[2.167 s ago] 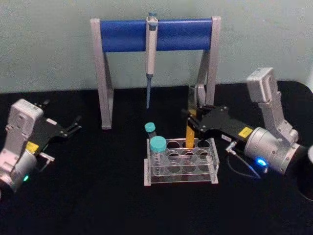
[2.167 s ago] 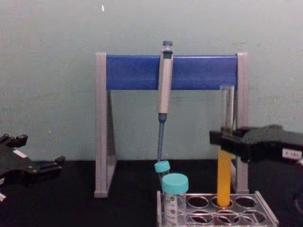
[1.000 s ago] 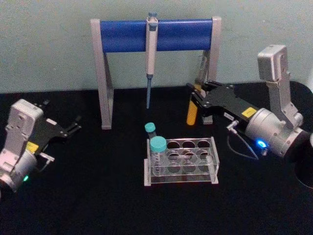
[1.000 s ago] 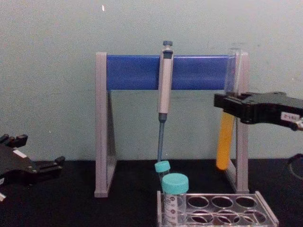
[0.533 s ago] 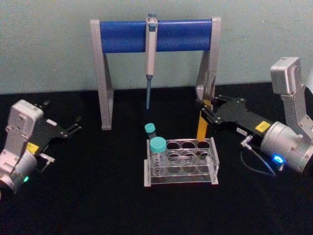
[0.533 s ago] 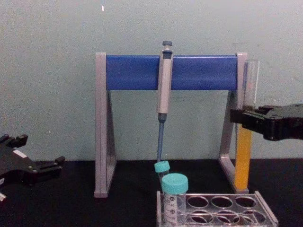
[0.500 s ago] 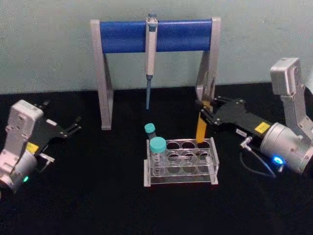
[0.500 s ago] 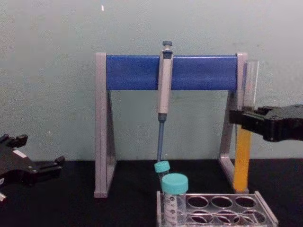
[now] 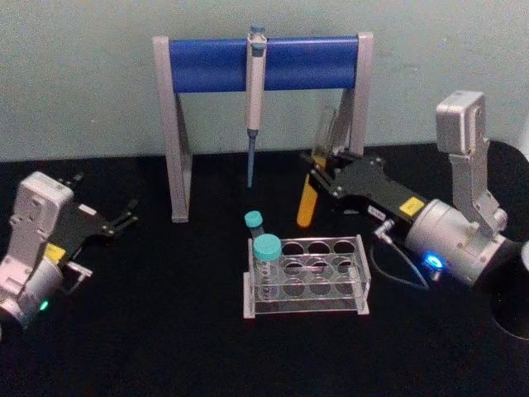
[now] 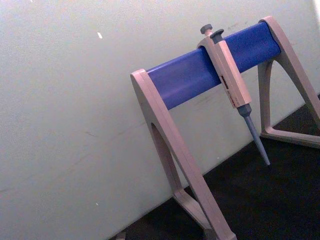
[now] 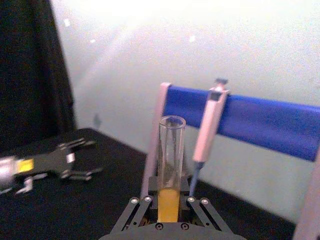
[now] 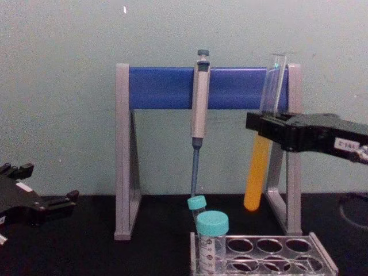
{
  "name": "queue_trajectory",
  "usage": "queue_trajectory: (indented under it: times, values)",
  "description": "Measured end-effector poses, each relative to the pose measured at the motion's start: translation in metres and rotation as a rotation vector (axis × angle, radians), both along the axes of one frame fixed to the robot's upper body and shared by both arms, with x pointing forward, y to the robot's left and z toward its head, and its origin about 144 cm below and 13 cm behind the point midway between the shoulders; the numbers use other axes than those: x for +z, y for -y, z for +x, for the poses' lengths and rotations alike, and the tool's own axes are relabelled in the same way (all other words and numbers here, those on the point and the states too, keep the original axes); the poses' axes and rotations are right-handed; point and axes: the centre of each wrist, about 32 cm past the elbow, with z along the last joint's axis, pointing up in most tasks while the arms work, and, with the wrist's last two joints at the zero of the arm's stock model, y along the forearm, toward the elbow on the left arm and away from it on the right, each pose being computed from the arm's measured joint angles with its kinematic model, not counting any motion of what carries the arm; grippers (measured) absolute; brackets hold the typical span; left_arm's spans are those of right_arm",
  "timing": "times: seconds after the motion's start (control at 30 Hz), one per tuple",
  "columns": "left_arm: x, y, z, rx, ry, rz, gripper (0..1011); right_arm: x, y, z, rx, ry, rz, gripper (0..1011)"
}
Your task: Pick up the test tube from the test tube rack, shake it, then place it back into the test tube rack.
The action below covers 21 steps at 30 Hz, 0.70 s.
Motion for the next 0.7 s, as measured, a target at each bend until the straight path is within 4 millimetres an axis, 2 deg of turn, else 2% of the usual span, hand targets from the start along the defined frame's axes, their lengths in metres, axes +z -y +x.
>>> queue_trajectory:
  times: [0.23,0.7]
  values:
    - [0.0,0.0,0.0,0.0,0.0,0.0,1001,-0.003,-0.006,0.008,-0.104,0.033,0.003,225]
    - [0.0,0.0,0.0,0.0,0.0,0.0,1002,-0.002,0.006,0.005,-0.16,0.039,-0.045,225]
